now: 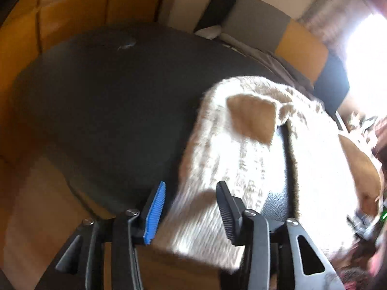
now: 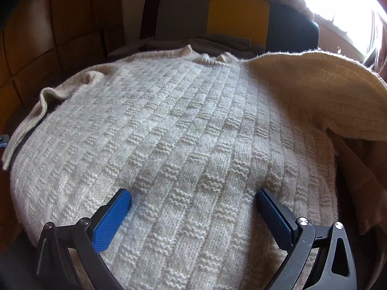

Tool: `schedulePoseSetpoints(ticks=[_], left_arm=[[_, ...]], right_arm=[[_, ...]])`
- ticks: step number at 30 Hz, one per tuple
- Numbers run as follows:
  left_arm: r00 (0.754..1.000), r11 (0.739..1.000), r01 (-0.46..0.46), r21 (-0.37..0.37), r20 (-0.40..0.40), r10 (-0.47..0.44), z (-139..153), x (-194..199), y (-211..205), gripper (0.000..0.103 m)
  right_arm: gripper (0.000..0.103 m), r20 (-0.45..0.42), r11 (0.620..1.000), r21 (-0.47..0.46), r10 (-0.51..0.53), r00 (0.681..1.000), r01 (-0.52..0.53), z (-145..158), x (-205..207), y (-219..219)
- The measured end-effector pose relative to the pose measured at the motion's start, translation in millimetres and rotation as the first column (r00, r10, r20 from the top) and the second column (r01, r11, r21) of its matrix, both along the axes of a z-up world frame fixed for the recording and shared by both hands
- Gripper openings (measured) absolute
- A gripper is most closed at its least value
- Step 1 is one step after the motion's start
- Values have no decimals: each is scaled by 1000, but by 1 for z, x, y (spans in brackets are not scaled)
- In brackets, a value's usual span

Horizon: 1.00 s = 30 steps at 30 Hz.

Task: Fold clothes

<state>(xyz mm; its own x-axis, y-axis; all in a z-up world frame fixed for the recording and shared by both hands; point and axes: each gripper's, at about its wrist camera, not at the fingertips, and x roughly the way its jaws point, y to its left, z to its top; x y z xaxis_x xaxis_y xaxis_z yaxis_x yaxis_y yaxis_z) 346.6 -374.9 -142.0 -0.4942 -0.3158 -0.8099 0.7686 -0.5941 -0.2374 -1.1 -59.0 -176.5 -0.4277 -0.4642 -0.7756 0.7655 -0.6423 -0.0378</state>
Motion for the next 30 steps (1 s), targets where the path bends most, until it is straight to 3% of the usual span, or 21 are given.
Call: schedulePoseSetpoints(ticks=[2,4,6,11,14,21,26,28,30], left_arm=[[999,999,23,-38,35,-21,0,-12,2,44],[997,996,41,-76,74,-35,2,-20,0,19],[992,992,58,-116,116,-45,5,-27,-5,13],[994,988,-22,-154,101,38,24,-18,-57,12],[985,979,-11,-204,168,46,27,-32,-80,12],[913,960,16,-280,395,100,12,-41,-137,12],[856,943,82,-322,507,99,7,-55,-154,16],[838,937,92,-338,534,111,6,-61,-160,17],[833,937,83,-338,540,122,5,-64,-167,17]], right_arm=[[103,25,1000,19,1,1000,-1,7,-6,-7],[103,6,1000,-24,9,1000,-8,26,-14,-20],[103,-14,998,-66,15,1000,-16,44,-23,-34],[103,-37,991,-100,87,996,-90,61,-48,-110],[103,-38,986,-101,131,991,-134,59,-64,-162],[103,-56,980,38,198,979,-196,18,-91,-266],[103,11,976,70,206,978,-207,0,-107,-287],[103,0,969,77,233,972,-233,-1,-106,-293],[103,4,964,79,255,967,-254,-2,-107,-298]])
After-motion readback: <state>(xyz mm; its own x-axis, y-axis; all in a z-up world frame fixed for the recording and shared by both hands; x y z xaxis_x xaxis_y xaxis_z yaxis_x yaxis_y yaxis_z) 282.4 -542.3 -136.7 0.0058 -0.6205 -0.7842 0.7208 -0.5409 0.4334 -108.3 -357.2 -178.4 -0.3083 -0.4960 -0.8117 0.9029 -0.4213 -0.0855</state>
